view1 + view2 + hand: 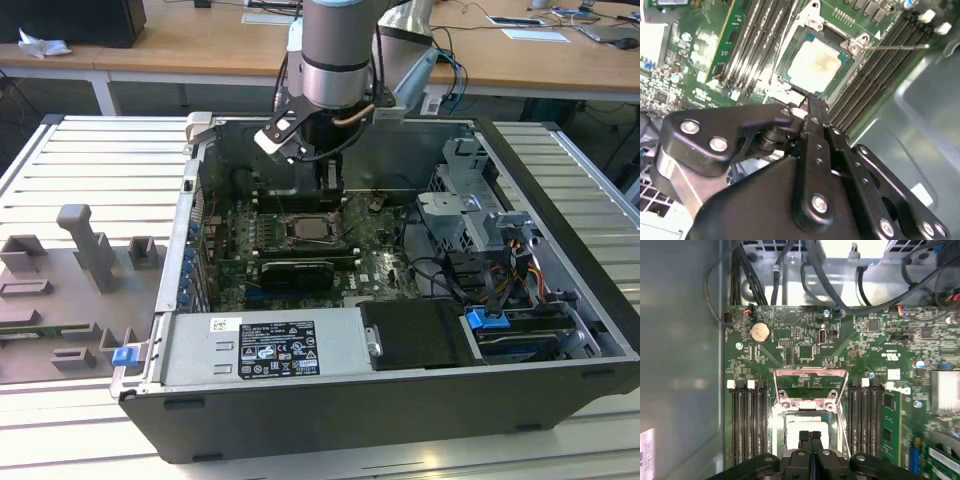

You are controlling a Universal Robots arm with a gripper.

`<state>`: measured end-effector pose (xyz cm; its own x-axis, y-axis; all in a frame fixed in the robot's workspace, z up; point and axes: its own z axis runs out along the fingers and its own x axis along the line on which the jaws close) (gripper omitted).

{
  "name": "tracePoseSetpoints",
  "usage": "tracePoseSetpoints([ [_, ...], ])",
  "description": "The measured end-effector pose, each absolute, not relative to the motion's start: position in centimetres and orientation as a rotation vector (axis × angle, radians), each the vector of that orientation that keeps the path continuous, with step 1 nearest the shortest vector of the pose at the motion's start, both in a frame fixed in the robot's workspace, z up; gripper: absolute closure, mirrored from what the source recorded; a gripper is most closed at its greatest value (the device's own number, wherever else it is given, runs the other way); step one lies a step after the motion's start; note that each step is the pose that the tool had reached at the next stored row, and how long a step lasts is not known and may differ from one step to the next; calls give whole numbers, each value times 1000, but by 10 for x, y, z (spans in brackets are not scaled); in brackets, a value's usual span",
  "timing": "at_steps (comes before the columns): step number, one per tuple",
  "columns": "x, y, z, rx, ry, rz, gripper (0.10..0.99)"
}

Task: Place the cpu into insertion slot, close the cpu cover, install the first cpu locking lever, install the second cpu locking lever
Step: 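Close the cpu cover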

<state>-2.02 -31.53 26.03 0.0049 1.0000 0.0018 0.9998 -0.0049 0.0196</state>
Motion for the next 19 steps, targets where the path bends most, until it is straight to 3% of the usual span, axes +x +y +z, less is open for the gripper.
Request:
tracePoseSetpoints([
  [19, 37, -313, 266, 2215, 2205, 15, 980],
])
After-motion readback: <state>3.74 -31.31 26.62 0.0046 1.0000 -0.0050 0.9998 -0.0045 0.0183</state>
